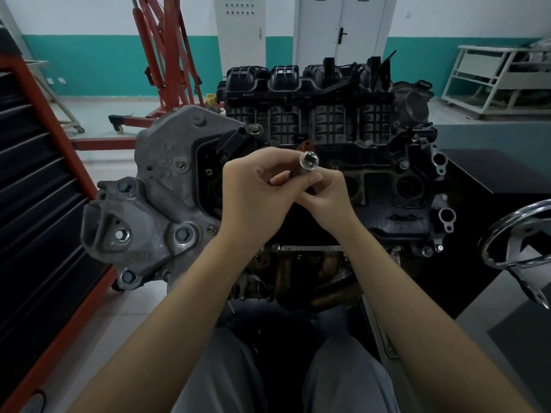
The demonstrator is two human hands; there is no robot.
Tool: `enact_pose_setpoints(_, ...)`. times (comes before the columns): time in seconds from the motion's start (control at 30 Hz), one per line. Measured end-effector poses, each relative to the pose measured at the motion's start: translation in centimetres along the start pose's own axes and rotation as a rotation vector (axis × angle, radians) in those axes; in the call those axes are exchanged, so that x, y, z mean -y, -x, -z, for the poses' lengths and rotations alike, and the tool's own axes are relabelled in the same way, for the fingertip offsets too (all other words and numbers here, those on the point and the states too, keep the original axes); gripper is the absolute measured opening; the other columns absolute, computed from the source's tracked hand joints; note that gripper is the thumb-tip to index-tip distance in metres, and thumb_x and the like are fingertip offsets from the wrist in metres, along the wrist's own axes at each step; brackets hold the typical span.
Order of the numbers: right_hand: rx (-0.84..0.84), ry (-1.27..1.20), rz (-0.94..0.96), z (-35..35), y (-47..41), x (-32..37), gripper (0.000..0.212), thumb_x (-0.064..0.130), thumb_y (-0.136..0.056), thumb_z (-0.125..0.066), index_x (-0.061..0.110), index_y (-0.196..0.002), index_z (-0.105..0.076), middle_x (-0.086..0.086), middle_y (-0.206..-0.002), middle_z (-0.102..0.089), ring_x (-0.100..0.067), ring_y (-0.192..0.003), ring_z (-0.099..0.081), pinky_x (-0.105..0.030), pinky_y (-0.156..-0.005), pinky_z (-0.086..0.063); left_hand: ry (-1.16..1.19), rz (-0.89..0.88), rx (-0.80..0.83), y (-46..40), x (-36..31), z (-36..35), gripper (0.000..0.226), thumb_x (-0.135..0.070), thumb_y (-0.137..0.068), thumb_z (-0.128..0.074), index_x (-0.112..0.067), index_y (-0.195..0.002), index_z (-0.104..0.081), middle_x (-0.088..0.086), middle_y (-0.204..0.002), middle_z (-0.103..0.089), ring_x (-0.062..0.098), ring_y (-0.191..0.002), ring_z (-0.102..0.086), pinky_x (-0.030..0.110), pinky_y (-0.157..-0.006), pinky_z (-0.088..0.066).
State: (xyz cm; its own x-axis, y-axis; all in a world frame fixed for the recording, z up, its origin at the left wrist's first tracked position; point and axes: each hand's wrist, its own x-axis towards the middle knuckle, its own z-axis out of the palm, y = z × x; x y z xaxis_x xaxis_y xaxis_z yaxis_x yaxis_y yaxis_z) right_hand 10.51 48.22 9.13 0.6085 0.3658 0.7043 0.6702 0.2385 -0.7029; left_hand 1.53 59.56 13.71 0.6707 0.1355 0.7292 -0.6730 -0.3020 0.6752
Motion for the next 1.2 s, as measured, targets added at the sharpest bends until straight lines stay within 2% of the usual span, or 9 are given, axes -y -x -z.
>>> enact_pose_setpoints(0.17,0.005,0.021,-0.015,0.1,0.1,-0.1,0.020,0.005,-0.082,-0.066,0.020,-0.094,-0.069,0.018,-0.087,-0.072,-0.002,-0.087,-0.068,-0.016,-0.077,-0.050,0.123,-0.005,0.162,-0.4,0.0,1.1,0.027,0.014,-0.078,-0.068,-0.004,-0.099,-0.069,0.012,-0.090,-0.072,0.023,-0.090,-0.071,0.035,-0.083,-0.056)
enact_pose_setpoints(0.33,-0.053,0.072,0.003,0.2,0.1,-0.6,0.012,-0.004,-0.080,-0.072,-0.004,-0.092,-0.070,-0.014,-0.088,-0.072,-0.023,-0.085,-0.070,-0.032,-0.078,-0.054,-0.056,-0.010,0.052,-0.1,0.1,0.9,0.020,0.000,-0.071,-0.082,-0.006,-0.087,-0.073,0.003,-0.083,-0.073,0.012,-0.081,-0.071,0.028,-0.078,-0.057)
enact_pose_setpoints(0.4,-0.027,0.095,0.004,0.3,0.1,-0.7,0.015,-0.006,-0.081,-0.070,-0.005,-0.095,-0.069,-0.016,-0.091,-0.071,-0.024,-0.088,-0.069,-0.033,-0.081,-0.054,-0.065,-0.003,0.012,0.0,0.0,0.8,0.020,-0.002,-0.071,-0.082,-0.008,-0.088,-0.074,-0.001,-0.083,-0.073,0.009,-0.081,-0.071,0.025,-0.077,-0.057)
enact_pose_setpoints(0.57,0.008,0.110,0.007,0.0,0.1,-0.1,0.027,-0.002,-0.082,-0.065,0.022,-0.094,-0.065,0.024,-0.086,-0.070,0.004,-0.086,-0.066,-0.013,-0.077,-0.048,0.068,0.025,0.118,-0.2,-0.2,1.1,0.027,0.007,-0.079,-0.071,-0.002,-0.104,-0.070,0.010,-0.095,-0.073,0.018,-0.093,-0.071,0.033,-0.086,-0.057)
enact_pose_setpoints(0.67,-0.050,0.091,0.003,-0.1,0.2,-0.3,0.027,-0.008,-0.079,-0.067,0.014,-0.094,-0.067,0.019,-0.081,-0.072,0.002,-0.081,-0.067,-0.013,-0.074,-0.049,0.063,0.010,0.156,-0.2,-0.3,1.1,0.028,0.008,-0.078,-0.071,-0.004,-0.104,-0.069,0.012,-0.095,-0.073,0.020,-0.095,-0.071,0.037,-0.088,-0.056)
enact_pose_setpoints(0.8,-0.063,0.089,0.004,0.2,0.2,-0.6,0.014,-0.007,-0.078,-0.071,-0.005,-0.092,-0.069,-0.011,-0.087,-0.070,-0.014,-0.084,-0.068,-0.025,-0.079,-0.052,-0.032,-0.028,0.045,-0.1,-0.4,0.8,0.029,0.003,-0.071,-0.080,-0.011,-0.094,-0.070,0.001,-0.088,-0.072,0.013,-0.086,-0.072,0.030,-0.081,-0.057)
enact_pose_setpoints(0.9,-0.008,0.098,0.005,0.2,0.2,-0.4,0.018,-0.004,-0.083,-0.066,0.003,-0.099,-0.067,-0.002,-0.090,-0.070,-0.009,-0.088,-0.067,-0.022,-0.082,-0.050,0.019,-0.012,0.037,-0.1,-0.4,0.9,0.030,0.005,-0.076,-0.075,-0.009,-0.101,-0.069,0.005,-0.092,-0.073,0.016,-0.090,-0.072,0.033,-0.084,-0.057)
enact_pose_setpoints(1.03,-0.037,0.093,0.006,-0.2,0.2,-0.1,0.023,-0.001,-0.081,-0.067,0.020,-0.091,-0.067,0.018,-0.080,-0.071,0.001,-0.080,-0.067,-0.015,-0.074,-0.049,0.103,0.009,0.150,-0.1,-0.5,1.3,0.030,0.011,-0.078,-0.069,-0.003,-0.104,-0.068,0.013,-0.095,-0.072,0.021,-0.094,-0.071,0.035,-0.087,-0.056)
enact_pose_setpoints(1.2,-0.076,0.087,0.008,0.0,0.2,-0.4,0.017,-0.004,-0.077,-0.071,0.002,-0.093,-0.069,-0.013,-0.087,-0.071,-0.024,-0.084,-0.069,-0.037,-0.080,-0.055,-0.056,-0.028,0.059,0.0,-0.5,0.9,0.028,0.000,-0.070,-0.082,-0.013,-0.092,-0.071,0.001,-0.086,-0.072,0.012,-0.085,-0.071,0.030,-0.080,-0.057)
